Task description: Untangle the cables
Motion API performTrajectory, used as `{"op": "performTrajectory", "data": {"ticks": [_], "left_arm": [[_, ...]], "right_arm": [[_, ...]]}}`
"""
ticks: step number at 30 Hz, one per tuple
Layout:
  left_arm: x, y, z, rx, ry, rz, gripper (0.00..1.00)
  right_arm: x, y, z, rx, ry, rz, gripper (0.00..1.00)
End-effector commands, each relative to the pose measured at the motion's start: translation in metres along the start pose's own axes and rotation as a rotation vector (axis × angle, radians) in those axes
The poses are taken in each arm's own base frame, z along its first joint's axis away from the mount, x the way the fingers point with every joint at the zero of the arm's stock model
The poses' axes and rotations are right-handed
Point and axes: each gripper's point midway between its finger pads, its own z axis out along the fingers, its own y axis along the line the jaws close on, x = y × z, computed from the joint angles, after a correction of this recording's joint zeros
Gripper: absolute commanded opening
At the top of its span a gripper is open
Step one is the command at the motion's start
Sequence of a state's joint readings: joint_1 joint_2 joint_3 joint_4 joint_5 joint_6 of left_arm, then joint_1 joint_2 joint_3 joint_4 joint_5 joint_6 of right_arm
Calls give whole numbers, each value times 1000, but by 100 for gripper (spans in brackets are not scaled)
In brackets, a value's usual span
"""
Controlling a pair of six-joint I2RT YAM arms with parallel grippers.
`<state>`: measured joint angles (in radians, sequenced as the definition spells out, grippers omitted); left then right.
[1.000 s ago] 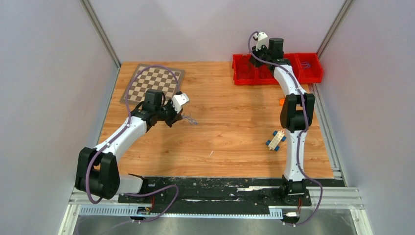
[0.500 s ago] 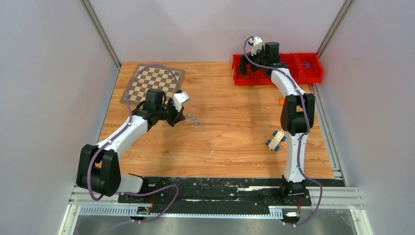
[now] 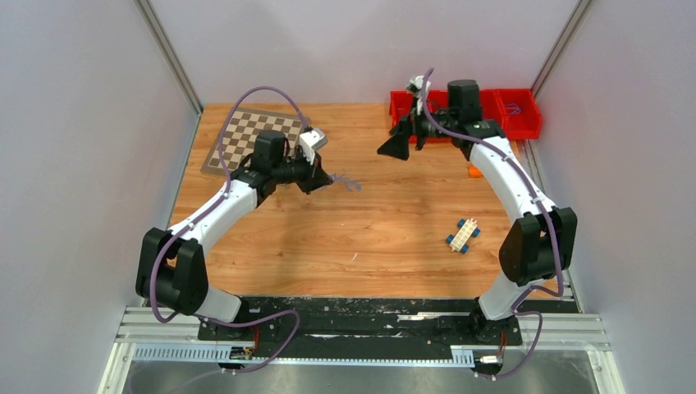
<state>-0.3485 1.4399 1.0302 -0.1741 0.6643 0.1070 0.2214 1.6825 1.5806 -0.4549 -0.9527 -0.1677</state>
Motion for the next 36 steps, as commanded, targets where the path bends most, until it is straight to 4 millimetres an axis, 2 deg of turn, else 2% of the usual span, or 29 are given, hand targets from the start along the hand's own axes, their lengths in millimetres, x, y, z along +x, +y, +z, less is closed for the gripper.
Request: {"op": "performTrajectory", "data": {"ticks": [1,3,5,7,9,11,13,14,18,20,22,23,24,25,26,27,29,32,34,36], "left_arm": [[-51,-19,7,80,-122,-82,0],[-60,-25,9,103,-144,-107,0],[-67,-32,10,130,-158,-135,0],[-73,-40,9,160,-171,-145,0],[-80,-47,6,184,-188,-137,0],[-82,-52,2,207,-192,-142,0],[-83,-55,-2,209,-196,-153,0],[-83,-56,-3,210,-198,-158,0],[-77,-53,-13,199,-193,-198,0],[-76,-45,-16,175,-198,-210,0],[-79,-36,-19,155,-209,-214,6],[-85,-34,-22,151,-220,-204,25],[-85,-33,-22,149,-213,-208,38],[-91,-32,-24,143,-220,-192,59],[-89,-30,-23,137,-204,-204,66],[-95,-28,-25,120,-210,-185,75],[-91,-24,-25,97,-181,-178,81],[-86,-16,-26,53,-161,-150,87],[-79,-13,-26,35,-142,-155,95],[-73,-10,-24,20,-122,-168,99]], "right_arm": [[24,63,20,-204,64,80,100],[32,73,30,-224,86,59,100],[41,80,39,-232,109,39,95],[48,80,46,-216,128,17,87],[52,71,49,-168,142,6,76],[55,57,48,-99,155,3,53],[52,50,42,-81,147,10,15],[48,48,37,-78,134,15,2],[24,43,15,-54,76,-15,0],[14,35,3,-20,51,-29,0],[8,25,-9,15,31,-29,0],[4,18,-15,36,20,-29,0],[1,11,-21,56,11,-26,0],[-3,3,-28,83,0,-22,0],[-7,-8,-37,117,-11,-14,0],[-11,-20,-47,155,-25,-2,0],[-18,-52,-73,245,-54,25,0],[-22,-113,-131,440,-96,68,0],[-28,-151,-173,580,-129,87,0],[-25,-194,-216,722,-154,136,0]]}}
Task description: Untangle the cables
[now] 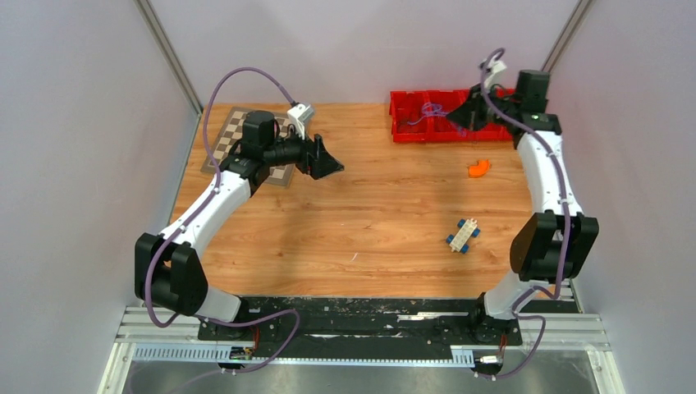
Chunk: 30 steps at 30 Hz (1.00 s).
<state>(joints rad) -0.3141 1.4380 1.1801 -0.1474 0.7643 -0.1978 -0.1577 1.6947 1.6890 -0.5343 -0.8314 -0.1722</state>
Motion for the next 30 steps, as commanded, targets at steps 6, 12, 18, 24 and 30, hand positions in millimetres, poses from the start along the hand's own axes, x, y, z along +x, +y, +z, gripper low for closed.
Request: {"op": "performTrajectory", "data": {"ticks": [6,12,18,24,30], "left_arm": [[9,19,-2,-100,63,11,100],[14,30,-2,-143,72,29,100],[21,36,-6,-158,90,15,100],[19,43,-11,-179,95,-11,100],[18,45,-17,-189,116,-1,100]], "right_arm": [[-27,-202,-62,507,-103,78,0],[-30,-272,-59,693,-139,-19,0],[-18,-327,-48,877,-169,-2,0],[0,-356,-26,898,-215,6,16],[-20,-351,-11,792,-287,-16,54]]}}
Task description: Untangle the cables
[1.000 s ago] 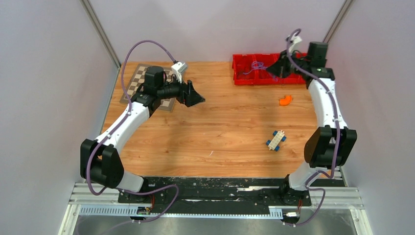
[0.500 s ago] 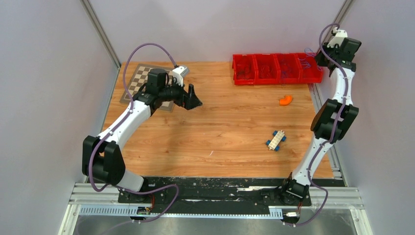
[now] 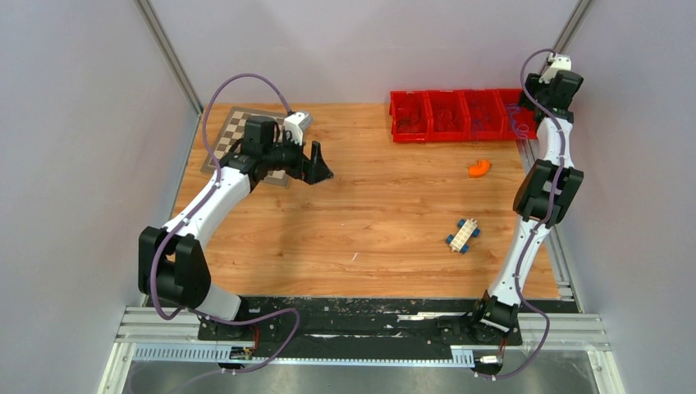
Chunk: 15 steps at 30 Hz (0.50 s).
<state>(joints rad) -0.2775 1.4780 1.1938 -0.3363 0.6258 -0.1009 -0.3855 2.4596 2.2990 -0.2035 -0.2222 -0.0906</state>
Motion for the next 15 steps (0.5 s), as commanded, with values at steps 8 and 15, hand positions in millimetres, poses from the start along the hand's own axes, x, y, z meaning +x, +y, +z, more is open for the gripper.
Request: {"op": "performTrajectory", "data": {"ticks": [8,15], "left_arm": [[-27,17,-18,-60,20,51,100],[-40,34,-56,-127,157,80,100]], "right_arm": [[-96,72,-85,-331,-179,-60,90],[-95,131,-189,-579,-83,-110,100]]}}
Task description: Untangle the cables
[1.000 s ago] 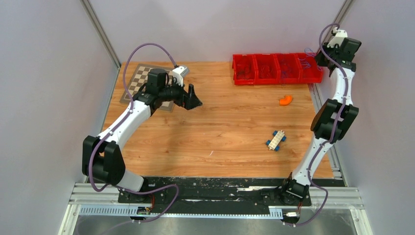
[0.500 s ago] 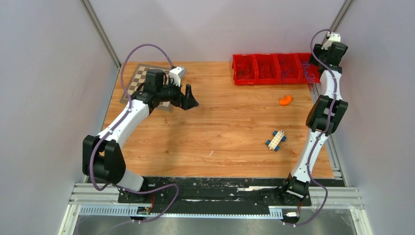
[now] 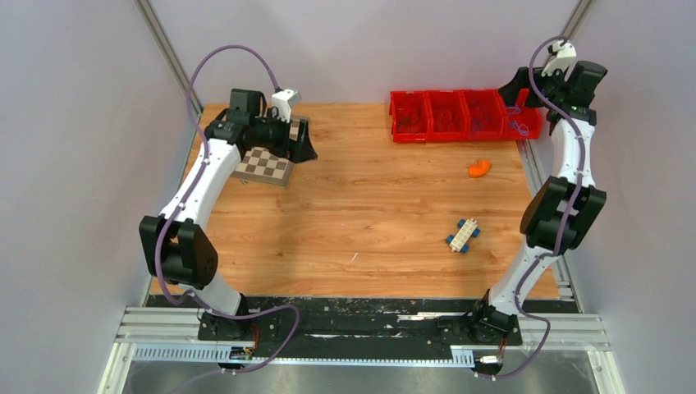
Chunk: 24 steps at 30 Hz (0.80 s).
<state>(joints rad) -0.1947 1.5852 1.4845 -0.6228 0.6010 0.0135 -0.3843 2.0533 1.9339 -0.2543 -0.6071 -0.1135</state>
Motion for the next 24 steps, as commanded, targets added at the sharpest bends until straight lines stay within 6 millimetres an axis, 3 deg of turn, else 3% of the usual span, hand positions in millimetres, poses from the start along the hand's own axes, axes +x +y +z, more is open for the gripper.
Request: {"op": "performTrajectory", "data": {"ticks": [1,2,3,8,12,15,18,21,24], "left_arm": [[-17,17,-38,-97,98,156,100],[-10,19,-46,-116,151,153,100],[-23,28,-55,-164,145,194,100],[-25,32,-92,-234,125,110,100],[-2,40,-105,-340,137,41,100],[29,42,-101,-356,184,-24,100],[49,37,-105,-372,194,-68,100],[71,42,-109,-414,224,-99,100],[80,38,-115,-434,195,-121,100]], "right_arm": [[-40,78,-60,-215,-25,-89,100],[-31,88,-68,-247,9,-69,100],[-25,98,-74,-274,32,-63,100],[22,144,-97,-337,182,-85,100],[75,181,-116,-338,309,-136,100],[111,203,-134,-340,380,-151,100],[139,217,-154,-338,426,-132,100],[152,216,-171,-286,447,-119,100],[162,215,-187,-248,456,-135,100]]}}
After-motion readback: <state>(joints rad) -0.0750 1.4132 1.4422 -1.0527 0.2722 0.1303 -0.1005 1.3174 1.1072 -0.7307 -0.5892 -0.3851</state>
